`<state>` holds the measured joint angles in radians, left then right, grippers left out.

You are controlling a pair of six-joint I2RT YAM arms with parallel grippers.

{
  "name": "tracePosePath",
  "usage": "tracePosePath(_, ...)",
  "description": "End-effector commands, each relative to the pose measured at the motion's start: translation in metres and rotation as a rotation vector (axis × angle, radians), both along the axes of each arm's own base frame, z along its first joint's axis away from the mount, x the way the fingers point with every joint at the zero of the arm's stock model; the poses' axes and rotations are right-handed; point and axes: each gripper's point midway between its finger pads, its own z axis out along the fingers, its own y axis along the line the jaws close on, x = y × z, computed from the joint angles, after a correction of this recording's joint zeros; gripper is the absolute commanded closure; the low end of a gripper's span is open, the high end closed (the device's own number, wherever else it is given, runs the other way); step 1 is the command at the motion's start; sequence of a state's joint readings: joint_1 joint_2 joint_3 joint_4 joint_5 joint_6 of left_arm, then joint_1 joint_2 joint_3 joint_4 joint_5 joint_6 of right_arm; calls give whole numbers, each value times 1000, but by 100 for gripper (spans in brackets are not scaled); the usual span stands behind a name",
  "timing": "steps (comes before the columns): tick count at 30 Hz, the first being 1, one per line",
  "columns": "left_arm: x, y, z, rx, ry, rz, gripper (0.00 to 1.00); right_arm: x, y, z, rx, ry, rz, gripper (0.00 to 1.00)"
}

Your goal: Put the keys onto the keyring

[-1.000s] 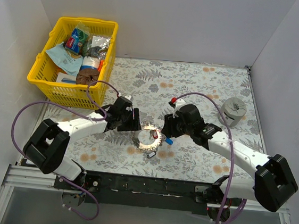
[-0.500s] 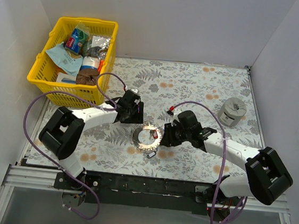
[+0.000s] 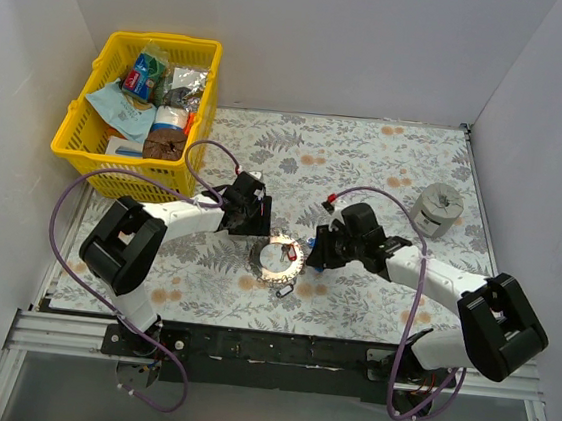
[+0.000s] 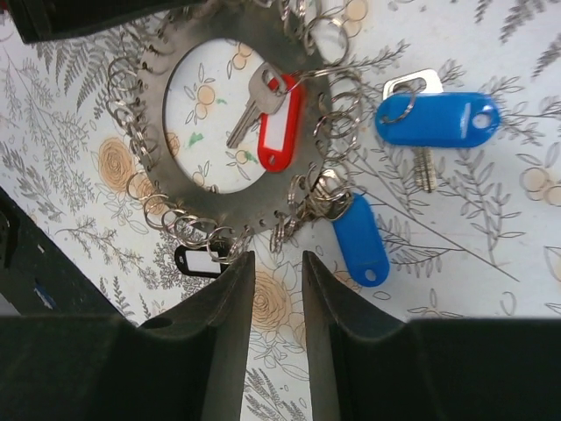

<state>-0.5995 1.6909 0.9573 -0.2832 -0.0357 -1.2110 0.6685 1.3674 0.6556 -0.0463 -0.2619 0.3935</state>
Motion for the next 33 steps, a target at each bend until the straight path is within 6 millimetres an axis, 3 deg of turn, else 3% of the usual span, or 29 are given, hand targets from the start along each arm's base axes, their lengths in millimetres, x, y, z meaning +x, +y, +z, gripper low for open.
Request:
tracePosePath(1, -4, -7, 10, -44, -16, -23, 41, 19, -2, 26, 70, -79, -24, 64)
tracePosePath(11, -3, -7, 16, -45, -30, -24, 41, 27, 1, 36, 110, -107, 8, 63)
tracePosePath(24, -4, -5, 17, -44, -29, -26, 41, 21, 3, 26, 99, -88, 51, 61)
tracePosePath(30, -6, -5, 20, -48, -30, -28, 40, 22, 4, 29, 98, -95, 58, 55)
tracePosePath(33, -5, -5, 21, -54, -39, -24, 40, 25, 3, 30, 95, -116, 56, 47)
